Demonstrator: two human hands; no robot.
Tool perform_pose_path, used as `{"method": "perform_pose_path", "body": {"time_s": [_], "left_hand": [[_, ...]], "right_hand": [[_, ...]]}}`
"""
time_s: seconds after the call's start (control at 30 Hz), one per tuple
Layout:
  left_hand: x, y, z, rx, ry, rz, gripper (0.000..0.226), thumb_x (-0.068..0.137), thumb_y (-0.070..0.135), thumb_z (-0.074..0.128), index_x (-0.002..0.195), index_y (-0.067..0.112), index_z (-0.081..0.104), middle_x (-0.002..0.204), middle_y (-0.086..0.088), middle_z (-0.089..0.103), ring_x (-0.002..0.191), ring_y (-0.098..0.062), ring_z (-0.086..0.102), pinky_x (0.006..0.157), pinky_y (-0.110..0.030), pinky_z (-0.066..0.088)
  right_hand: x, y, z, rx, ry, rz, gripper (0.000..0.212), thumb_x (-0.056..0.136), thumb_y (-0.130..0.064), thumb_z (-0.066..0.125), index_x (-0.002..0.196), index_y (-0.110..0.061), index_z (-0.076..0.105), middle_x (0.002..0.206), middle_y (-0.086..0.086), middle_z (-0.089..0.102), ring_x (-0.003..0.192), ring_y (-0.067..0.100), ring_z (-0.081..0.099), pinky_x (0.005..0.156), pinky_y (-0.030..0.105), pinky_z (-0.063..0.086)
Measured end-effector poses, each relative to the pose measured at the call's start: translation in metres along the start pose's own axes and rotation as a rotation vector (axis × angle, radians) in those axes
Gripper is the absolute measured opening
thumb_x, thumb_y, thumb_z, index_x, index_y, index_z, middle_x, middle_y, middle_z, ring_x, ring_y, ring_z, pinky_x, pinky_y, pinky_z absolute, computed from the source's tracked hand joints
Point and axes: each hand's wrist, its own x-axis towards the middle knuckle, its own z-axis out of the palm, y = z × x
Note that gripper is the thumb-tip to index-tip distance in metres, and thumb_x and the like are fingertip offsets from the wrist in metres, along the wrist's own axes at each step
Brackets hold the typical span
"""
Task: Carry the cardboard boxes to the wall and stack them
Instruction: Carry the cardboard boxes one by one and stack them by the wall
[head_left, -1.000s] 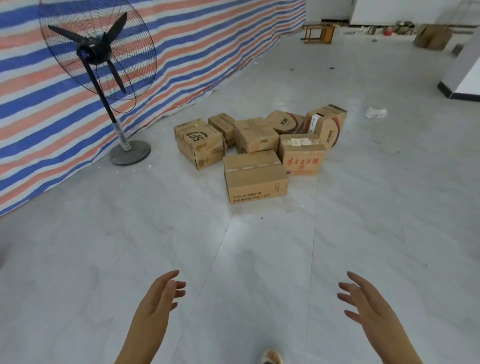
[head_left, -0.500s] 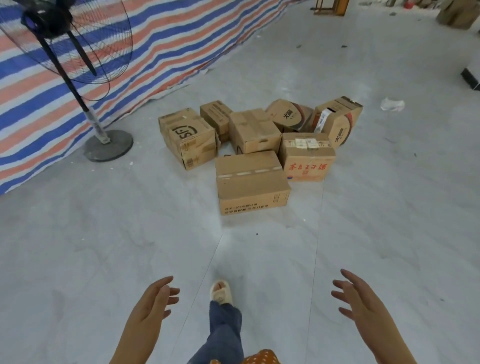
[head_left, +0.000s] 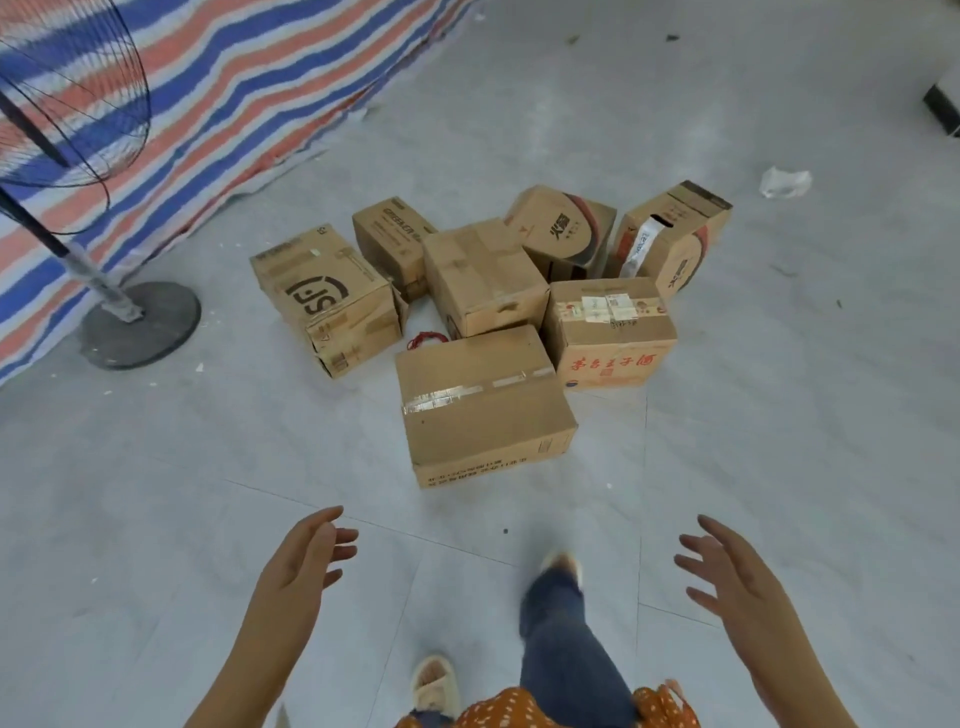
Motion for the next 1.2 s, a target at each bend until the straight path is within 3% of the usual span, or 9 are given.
{"method": "perform_pose_path", "body": {"time_s": [0.23,0.4,0.5,0.73,0.87,0.93,1.0,1.1,1.2], "left_hand": [[0.110,0.031,0.077,-0.032,0.162,-0.131,0.028,0.100,0.024,0.038,0.118,0.017,0.058,0.106,-0.007,0.066,0.102,-0.023,0.063,0.090,-0.040,0.048],[0.192,0.058,0.133,0.028,0.154,-0.225,0.029,0.100,0.028,0.037,0.121,0.019,0.055,0.108,-0.003,0.065,0.103,-0.020,0.061,0.094,-0.039,0.047],[0.250,0.041,0.159,0.047,0.159,-0.322,0.028,0.101,0.028,0.035,0.121,0.020,0.053,0.108,-0.001,0.064,0.102,-0.018,0.061,0.087,-0.031,0.047],[0.378,-0.083,0.209,0.058,0.052,-0.694,0.026,0.100,0.030,0.041,0.117,0.013,0.051,0.109,-0.010,0.061,0.101,-0.025,0.057,0.090,-0.037,0.043],[0.461,-0.172,0.229,0.167,0.069,-0.723,0.013,0.100,0.019,0.044,0.107,0.012,0.052,0.107,-0.015,0.057,0.089,-0.022,0.053,0.082,-0.037,0.043],[0.498,-0.224,0.240,0.297,0.065,-0.686,0.019,0.099,0.021,0.044,0.110,0.010,0.054,0.114,-0.020,0.059,0.088,-0.023,0.053,0.083,-0.038,0.044],[0.529,-0.264,0.250,0.474,0.068,-0.665,0.036,0.098,0.024,0.043,0.128,0.005,0.049,0.128,-0.021,0.054,0.099,-0.029,0.054,0.085,-0.037,0.041],[0.569,-0.318,0.259,0.570,0.126,-0.737,0.056,0.095,0.031,0.043,0.144,0.005,0.031,0.143,-0.021,0.039,0.127,-0.036,0.044,0.102,-0.041,0.038],[0.587,-0.355,0.265,0.472,0.190,-0.823,0.059,0.091,0.035,0.042,0.142,0.005,0.034,0.141,-0.017,0.044,0.127,-0.033,0.044,0.106,-0.045,0.038]], "right_hand": [[0.184,-0.067,0.010,-0.119,-0.156,0.067,0.037,0.101,-0.027,0.038,0.136,-0.016,0.045,0.130,0.011,0.056,0.114,0.031,0.057,0.104,0.050,0.042],[0.313,-0.121,0.021,-0.247,-0.261,0.069,0.037,0.102,-0.028,0.038,0.136,-0.016,0.045,0.129,0.010,0.057,0.113,0.028,0.058,0.103,0.048,0.044],[0.379,-0.117,0.046,-0.339,-0.343,0.135,0.036,0.102,-0.027,0.039,0.135,-0.016,0.046,0.128,0.010,0.057,0.113,0.028,0.058,0.102,0.046,0.045],[0.509,-0.012,0.132,-0.386,-0.346,0.373,0.035,0.102,-0.026,0.041,0.132,-0.010,0.048,0.122,0.011,0.058,0.108,0.027,0.059,0.098,0.046,0.047],[0.575,0.082,0.195,-0.381,-0.264,0.509,0.029,0.102,-0.028,0.040,0.121,-0.009,0.051,0.112,0.010,0.057,0.104,0.028,0.059,0.097,0.047,0.048],[0.609,0.131,0.224,-0.484,-0.221,0.481,0.027,0.098,-0.033,0.041,0.110,-0.012,0.053,0.106,0.010,0.055,0.104,0.033,0.058,0.093,0.047,0.048],[0.642,0.169,0.250,-0.623,-0.219,0.409,0.037,0.093,-0.037,0.042,0.119,-0.013,0.052,0.115,0.013,0.053,0.110,0.031,0.055,0.088,0.036,0.044],[0.686,0.208,0.279,-0.745,-0.188,0.301,0.055,0.099,-0.031,0.040,0.148,-0.009,0.027,0.150,0.016,0.035,0.134,0.032,0.040,0.106,0.040,0.038],[0.707,0.230,0.293,-0.886,-0.204,0.299,0.052,0.101,-0.032,0.033,0.144,-0.004,0.029,0.144,0.021,0.040,0.128,0.039,0.043,0.105,0.048,0.038]]}}
